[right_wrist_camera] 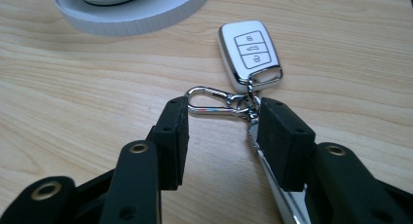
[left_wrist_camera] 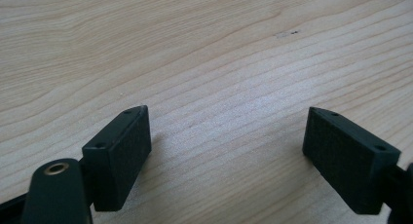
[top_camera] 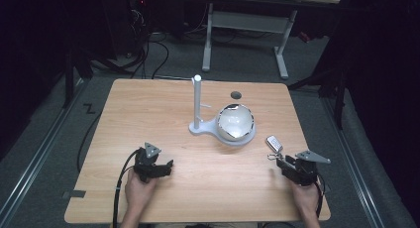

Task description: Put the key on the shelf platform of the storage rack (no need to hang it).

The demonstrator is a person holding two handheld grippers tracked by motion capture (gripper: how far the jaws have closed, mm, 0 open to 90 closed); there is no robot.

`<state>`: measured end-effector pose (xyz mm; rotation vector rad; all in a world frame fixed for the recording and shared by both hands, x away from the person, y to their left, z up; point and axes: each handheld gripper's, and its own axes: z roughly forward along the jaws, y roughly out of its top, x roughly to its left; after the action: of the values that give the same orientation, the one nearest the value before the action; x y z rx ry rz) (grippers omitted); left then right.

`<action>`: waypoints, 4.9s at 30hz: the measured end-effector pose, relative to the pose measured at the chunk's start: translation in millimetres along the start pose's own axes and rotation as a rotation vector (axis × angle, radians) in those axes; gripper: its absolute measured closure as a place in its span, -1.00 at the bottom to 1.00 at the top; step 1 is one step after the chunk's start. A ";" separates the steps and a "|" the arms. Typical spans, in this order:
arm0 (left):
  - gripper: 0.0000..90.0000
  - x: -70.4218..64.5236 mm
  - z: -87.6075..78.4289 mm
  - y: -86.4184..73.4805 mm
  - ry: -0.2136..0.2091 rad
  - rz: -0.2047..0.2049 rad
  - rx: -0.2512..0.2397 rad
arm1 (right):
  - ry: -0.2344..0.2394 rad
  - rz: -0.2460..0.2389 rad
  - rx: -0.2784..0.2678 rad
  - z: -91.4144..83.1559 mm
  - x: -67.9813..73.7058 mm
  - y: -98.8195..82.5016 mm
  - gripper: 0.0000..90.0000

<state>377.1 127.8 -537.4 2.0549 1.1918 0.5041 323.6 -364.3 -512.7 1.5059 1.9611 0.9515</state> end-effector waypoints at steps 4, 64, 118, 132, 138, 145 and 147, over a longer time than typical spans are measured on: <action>-0.60 0.0 0.0 0.0 0.000 0.000 0.000 | -0.011 0.010 0.007 2.6 -7.2 2.0 0.28; -0.59 0.1 0.0 0.0 0.000 0.001 0.000 | -0.002 0.050 0.092 38.6 -27.4 26.8 0.89; -0.60 0.1 -0.1 0.0 -0.001 0.002 0.001 | 0.221 -0.098 -0.143 -34.3 26.9 67.1 0.91; -0.60 0.0 0.0 0.0 -0.001 0.001 0.000 | 0.301 -0.126 -0.150 -37.9 41.1 84.3 0.90; -0.60 0.1 -0.1 0.0 -0.001 0.002 0.001 | 0.331 -0.144 -0.151 -37.0 47.3 97.4 0.90; -0.60 0.2 -0.1 0.0 -0.002 0.001 0.000 | 0.359 -0.163 -0.160 -33.4 56.0 116.0 0.90; -0.60 0.1 0.0 -0.1 -0.001 0.001 -0.001 | 0.359 -0.168 -0.160 -32.8 57.0 118.3 0.91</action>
<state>377.1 127.9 -537.4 2.0553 1.1897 0.5039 357.5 -299.5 -398.9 1.1209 2.1529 1.3407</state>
